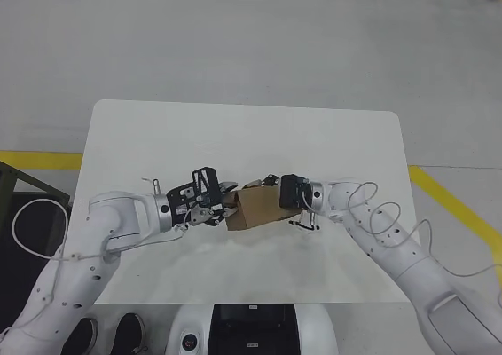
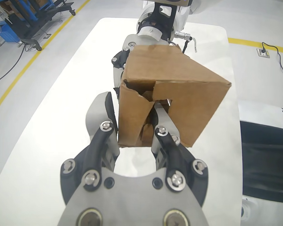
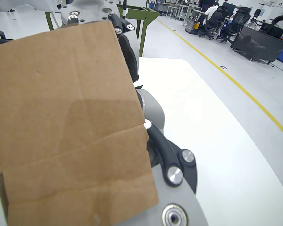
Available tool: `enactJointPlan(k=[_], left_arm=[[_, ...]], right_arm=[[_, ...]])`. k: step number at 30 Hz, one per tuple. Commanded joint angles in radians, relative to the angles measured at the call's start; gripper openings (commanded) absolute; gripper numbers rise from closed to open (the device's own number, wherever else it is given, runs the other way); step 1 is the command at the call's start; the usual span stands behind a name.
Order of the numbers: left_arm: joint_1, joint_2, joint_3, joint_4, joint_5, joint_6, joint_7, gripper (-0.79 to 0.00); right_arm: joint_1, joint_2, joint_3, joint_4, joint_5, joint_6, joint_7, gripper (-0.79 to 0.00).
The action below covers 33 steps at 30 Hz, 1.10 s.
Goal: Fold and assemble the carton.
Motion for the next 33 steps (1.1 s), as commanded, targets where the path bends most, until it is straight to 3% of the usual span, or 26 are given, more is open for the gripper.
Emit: enactJointPlan(k=[1,9,33], left_arm=[[0.009,0.002,-0.014,-0.005,0.003,-0.013,0.019,-0.416],[0.058,0.013,-0.088,-0.003,0.018,-0.035,0.052,-0.403],[0.086,0.021,-0.135,-0.012,0.013,-0.027,0.067,-0.376]], right_arm=[[-0.001,0.001,0.004,0.003,0.007,-0.001,0.003,-0.785],[0.0,0.003,0.015,0.007,0.011,-0.005,0.005,-0.785],[0.009,-0.003,0.022,0.024,0.02,-0.009,0.013,-0.785]])
